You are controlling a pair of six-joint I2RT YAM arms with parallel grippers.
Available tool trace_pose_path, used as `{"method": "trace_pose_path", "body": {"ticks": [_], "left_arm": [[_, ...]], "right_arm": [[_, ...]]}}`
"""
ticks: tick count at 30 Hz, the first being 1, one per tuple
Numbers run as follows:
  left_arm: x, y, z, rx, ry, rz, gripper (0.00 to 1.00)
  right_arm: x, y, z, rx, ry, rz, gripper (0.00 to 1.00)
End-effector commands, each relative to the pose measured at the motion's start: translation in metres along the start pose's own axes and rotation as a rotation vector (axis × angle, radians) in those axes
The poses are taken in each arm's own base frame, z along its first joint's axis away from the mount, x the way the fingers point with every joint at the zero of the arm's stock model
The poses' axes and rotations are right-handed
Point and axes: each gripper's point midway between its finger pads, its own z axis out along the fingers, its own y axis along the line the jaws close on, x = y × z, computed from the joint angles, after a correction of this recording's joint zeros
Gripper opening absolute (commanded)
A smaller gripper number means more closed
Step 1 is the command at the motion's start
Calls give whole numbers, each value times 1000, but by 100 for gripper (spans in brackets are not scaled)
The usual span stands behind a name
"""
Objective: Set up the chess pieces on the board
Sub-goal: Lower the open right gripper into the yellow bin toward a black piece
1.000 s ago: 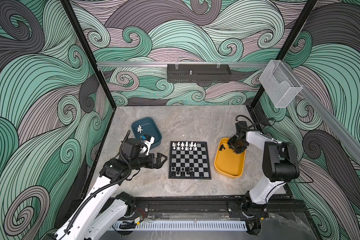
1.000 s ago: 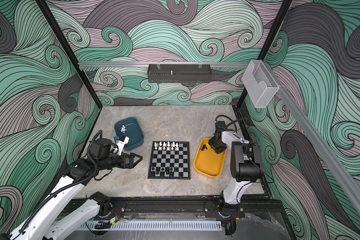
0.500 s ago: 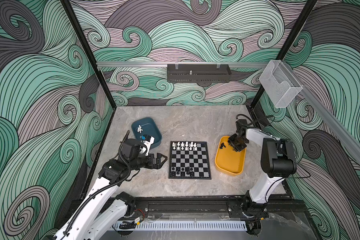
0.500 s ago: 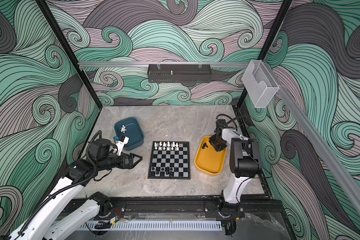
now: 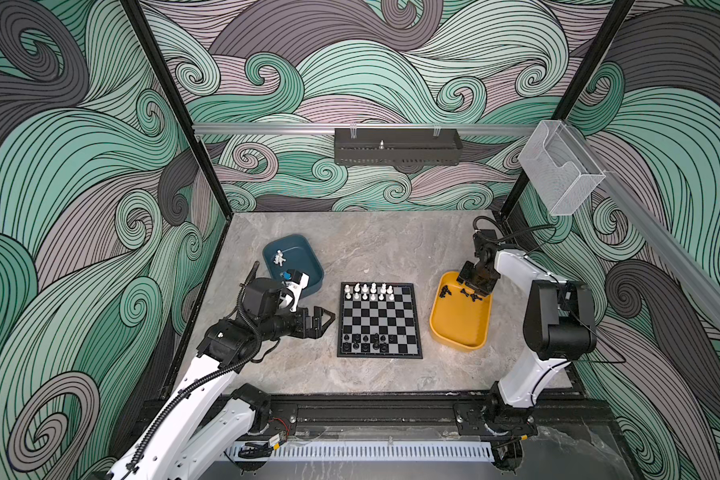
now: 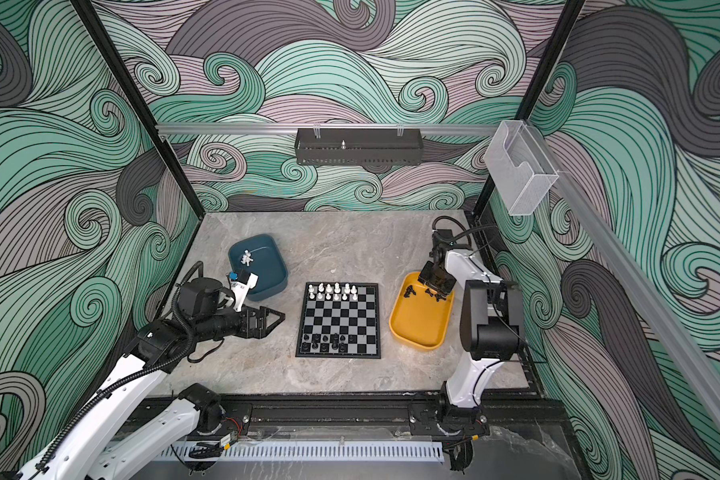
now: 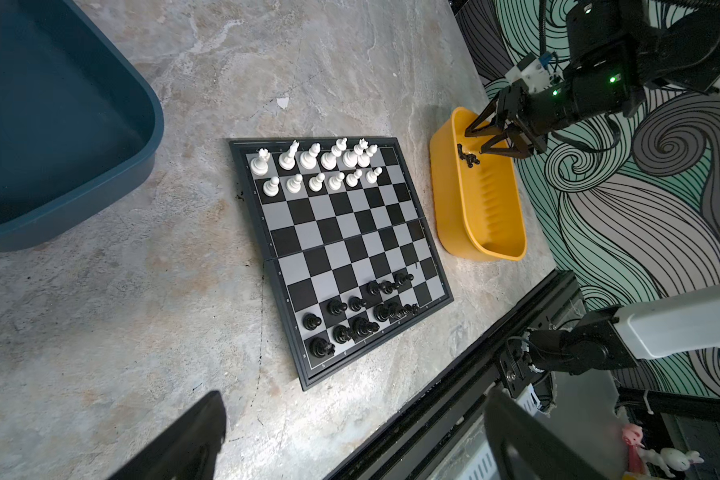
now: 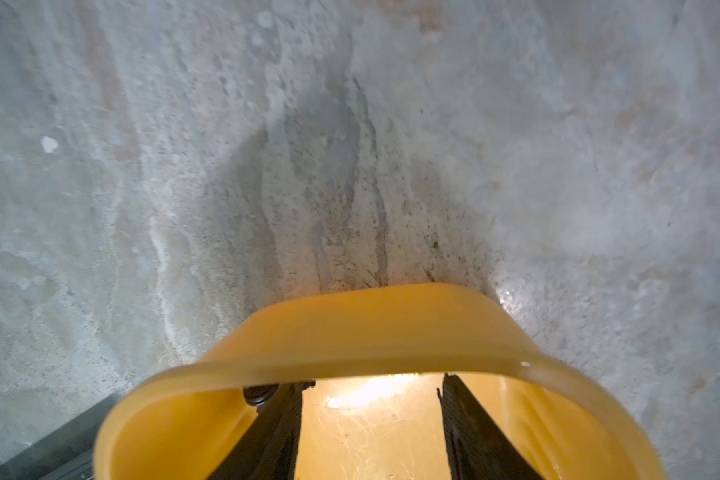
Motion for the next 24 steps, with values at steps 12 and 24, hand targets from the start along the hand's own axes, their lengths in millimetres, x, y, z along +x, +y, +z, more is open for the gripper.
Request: {"method": "trace_pose_path", "body": {"ticks": [12,24], "left_arm": [[-3,-2,-1,13,-12,0,99],[-4,-3,-3,14,-19,4,99]], "right_arm": [[-2,25,39,-83,83,-198,58],[22,39,39,-191,163,-158,55]]}}
